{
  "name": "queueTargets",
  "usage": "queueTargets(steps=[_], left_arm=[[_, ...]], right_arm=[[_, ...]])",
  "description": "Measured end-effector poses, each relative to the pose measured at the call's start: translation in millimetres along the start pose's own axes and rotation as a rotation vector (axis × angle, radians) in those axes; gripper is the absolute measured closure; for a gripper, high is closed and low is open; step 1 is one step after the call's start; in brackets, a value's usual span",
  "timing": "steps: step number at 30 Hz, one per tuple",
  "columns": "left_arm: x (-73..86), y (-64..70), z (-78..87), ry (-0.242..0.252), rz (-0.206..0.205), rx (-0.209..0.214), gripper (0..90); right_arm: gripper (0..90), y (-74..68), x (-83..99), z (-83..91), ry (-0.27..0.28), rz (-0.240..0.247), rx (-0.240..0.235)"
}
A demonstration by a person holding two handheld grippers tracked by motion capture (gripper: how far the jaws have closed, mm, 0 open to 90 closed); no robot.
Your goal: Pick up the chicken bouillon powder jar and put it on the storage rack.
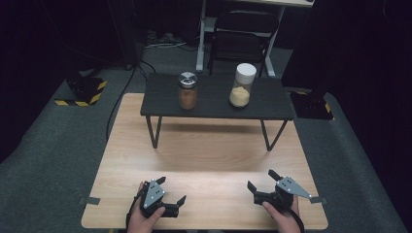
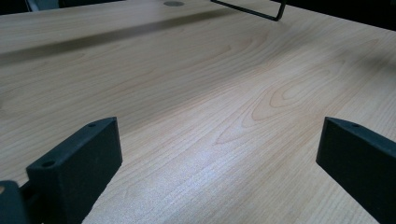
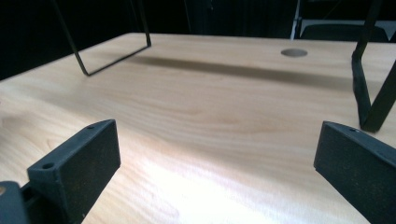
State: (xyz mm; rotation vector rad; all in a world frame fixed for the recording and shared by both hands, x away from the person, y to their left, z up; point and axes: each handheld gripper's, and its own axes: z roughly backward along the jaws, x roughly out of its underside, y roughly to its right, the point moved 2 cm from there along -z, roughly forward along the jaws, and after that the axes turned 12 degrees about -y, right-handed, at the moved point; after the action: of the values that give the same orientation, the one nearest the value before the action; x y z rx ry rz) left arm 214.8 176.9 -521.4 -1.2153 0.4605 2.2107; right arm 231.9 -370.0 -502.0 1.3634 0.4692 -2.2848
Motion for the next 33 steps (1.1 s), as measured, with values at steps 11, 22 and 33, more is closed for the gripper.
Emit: queueTargets(steps=[11,22,33], left_arm=[[-0.9,-0.3,-0.2,-0.005,-0.004,0.001,0.5],[-3.0,-0.4,-1.1,-0.016,-0.022,-0.003,0.5],[-6.2,3.4,-2.6,-0.032,-0.044,-0.015,0.5]], right_arm=[[0.0,-0.6,11.1,0.4,-0.066,0.026,0.024],[0.3,-6.8,6.9,3.6,-0.136,0.087,0.062],[0.2,-7.0,8.8,6.4,-0.133,0.114,0.054]])
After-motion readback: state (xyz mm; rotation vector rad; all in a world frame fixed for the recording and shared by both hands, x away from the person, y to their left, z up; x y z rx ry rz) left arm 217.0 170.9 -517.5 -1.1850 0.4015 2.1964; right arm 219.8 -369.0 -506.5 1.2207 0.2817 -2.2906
